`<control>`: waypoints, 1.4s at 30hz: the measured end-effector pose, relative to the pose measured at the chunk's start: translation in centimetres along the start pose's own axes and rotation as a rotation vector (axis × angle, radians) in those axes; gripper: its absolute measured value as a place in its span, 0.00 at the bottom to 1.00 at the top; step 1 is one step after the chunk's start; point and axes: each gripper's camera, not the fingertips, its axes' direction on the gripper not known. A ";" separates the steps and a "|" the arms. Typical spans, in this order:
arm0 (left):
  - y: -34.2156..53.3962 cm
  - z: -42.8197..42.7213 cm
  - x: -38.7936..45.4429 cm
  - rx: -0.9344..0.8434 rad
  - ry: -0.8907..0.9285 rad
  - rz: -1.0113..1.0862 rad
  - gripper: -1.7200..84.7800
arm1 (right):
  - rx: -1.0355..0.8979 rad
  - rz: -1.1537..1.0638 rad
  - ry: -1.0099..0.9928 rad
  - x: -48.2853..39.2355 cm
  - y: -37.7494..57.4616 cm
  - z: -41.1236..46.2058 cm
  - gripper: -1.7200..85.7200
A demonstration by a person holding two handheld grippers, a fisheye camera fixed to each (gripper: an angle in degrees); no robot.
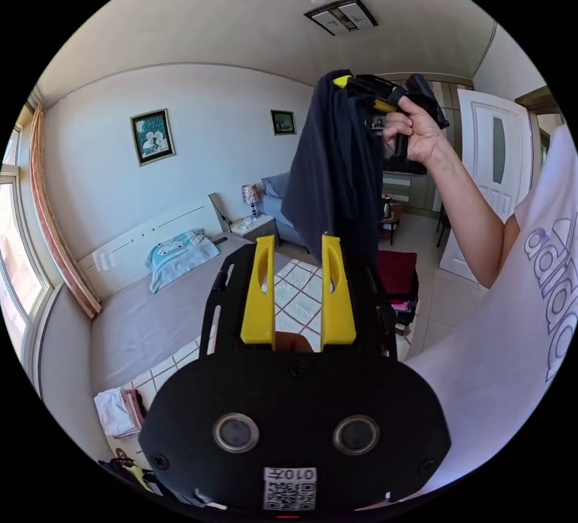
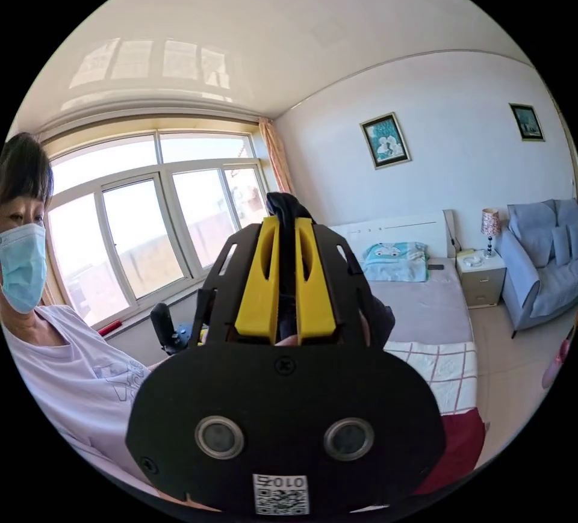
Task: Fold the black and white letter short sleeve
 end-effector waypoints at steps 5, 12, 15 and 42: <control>2.0 -0.7 0.2 -0.073 -0.241 0.021 0.14 | -0.056 -0.039 -0.128 -1.9 -0.1 2.5 0.08; 5.9 -3.5 -6.9 -0.095 -0.236 -0.173 0.03 | -0.161 -0.039 -0.193 -0.6 -0.4 5.3 0.08; 7.9 -6.8 -12.8 0.045 0.031 -0.353 0.02 | -0.212 0.035 -0.173 1.9 0.5 6.5 0.08; 6.8 -6.3 -26.1 0.454 0.623 -0.680 0.02 | -0.393 -0.459 -0.273 -3.6 9.2 11.4 0.16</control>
